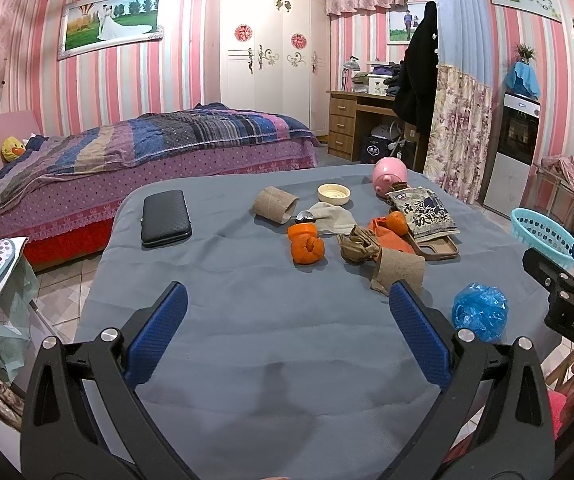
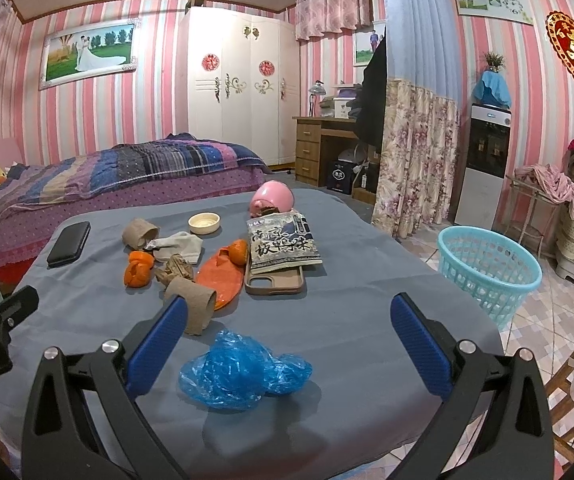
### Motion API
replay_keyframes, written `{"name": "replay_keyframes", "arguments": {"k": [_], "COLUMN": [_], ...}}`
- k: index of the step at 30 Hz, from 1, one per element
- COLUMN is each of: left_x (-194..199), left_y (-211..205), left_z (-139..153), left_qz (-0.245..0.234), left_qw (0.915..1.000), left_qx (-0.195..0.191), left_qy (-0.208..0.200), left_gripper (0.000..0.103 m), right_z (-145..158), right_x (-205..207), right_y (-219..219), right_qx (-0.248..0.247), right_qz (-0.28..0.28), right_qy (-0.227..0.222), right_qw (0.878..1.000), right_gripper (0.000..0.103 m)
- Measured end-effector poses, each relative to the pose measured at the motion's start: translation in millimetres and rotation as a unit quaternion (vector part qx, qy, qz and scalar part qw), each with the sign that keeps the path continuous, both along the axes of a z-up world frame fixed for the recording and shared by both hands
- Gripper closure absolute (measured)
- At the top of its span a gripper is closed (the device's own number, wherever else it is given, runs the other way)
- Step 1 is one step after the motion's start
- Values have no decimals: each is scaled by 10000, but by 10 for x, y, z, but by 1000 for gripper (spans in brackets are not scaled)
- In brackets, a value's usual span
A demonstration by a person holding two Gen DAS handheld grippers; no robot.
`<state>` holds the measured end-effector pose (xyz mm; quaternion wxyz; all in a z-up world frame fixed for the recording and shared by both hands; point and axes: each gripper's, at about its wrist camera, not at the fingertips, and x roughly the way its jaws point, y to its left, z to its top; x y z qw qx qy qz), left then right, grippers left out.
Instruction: Collect trash
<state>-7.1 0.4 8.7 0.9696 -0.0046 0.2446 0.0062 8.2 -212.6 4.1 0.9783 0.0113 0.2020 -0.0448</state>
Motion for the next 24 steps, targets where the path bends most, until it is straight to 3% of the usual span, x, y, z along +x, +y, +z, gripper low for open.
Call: {"name": "replay_keyframes", "arguments": {"k": [12,24], "left_x": [79,196], "left_y": [99,390], "left_z": [-157,-377], "left_qz": [73,208], "left_qw": [9999,9990], "left_qx": [-7,-105], "left_qy": [136,378], "left_gripper": [5,5], "right_z": [-56,-424], "right_x": [28,203], "right_y": [-106,114], "right_qx": [-142,-84], "right_qz": [-176,148], "right_qy": [-113,513], "right_qw": [9997,9985], "right_gripper": [4,4]}}
